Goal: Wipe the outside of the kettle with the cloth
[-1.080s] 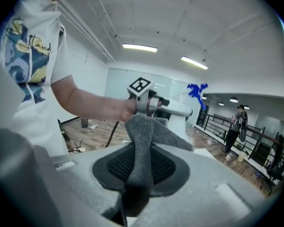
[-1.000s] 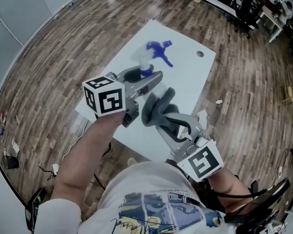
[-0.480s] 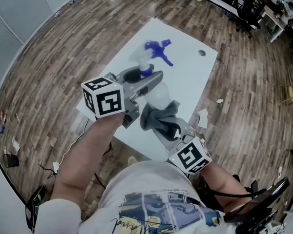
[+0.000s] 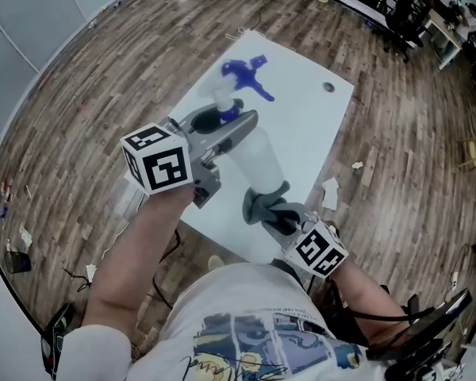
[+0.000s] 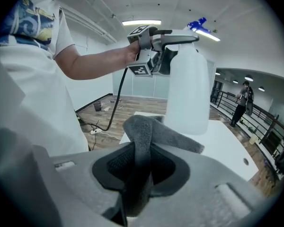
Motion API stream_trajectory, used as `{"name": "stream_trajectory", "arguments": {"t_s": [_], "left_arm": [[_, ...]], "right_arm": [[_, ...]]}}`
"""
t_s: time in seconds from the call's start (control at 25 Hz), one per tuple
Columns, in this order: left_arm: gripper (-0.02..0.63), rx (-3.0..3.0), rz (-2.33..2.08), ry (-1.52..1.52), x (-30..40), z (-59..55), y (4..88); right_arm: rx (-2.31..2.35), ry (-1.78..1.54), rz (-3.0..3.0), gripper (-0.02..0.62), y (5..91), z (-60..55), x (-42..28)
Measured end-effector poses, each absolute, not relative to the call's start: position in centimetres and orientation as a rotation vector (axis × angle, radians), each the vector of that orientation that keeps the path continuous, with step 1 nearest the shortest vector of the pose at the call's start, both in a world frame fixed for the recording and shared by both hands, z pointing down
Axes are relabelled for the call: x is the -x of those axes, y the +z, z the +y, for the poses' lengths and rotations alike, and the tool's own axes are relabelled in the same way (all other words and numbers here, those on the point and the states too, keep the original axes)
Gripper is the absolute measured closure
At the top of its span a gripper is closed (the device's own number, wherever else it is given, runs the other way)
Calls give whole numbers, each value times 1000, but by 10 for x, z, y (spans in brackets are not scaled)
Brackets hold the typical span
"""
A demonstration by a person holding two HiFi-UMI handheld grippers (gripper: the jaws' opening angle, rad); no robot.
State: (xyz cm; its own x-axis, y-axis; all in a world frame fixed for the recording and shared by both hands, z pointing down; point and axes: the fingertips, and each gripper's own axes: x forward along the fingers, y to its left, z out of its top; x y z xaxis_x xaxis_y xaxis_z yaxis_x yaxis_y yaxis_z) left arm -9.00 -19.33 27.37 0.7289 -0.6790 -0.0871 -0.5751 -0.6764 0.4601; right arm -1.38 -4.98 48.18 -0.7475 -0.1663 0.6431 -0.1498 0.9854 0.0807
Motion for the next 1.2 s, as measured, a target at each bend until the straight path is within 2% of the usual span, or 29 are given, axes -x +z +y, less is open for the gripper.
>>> {"name": "stream_trajectory", "arguments": {"t_s": [0.28,0.4,0.76,0.92,1.2], "left_arm": [[416,-2562,-979,-308,92,-189,270],[416,-2569,-961,-284,92,-187,271],[416,-2617,-786,-240,79,-167,267],[416,-2652,-701,-236,68,-151,258],[416,-2679,-641,-254,57,-137,263]], "right_arm": [[-408,84,-2363,522,476,-100,-41],[-525,147,-2436,522,444,-131,-51],[-537,27,-2813,522,291,-152,28],[-486,172,-2868,522,298,-149,33],[-472,426,-2818,522,367,-141,15]]}}
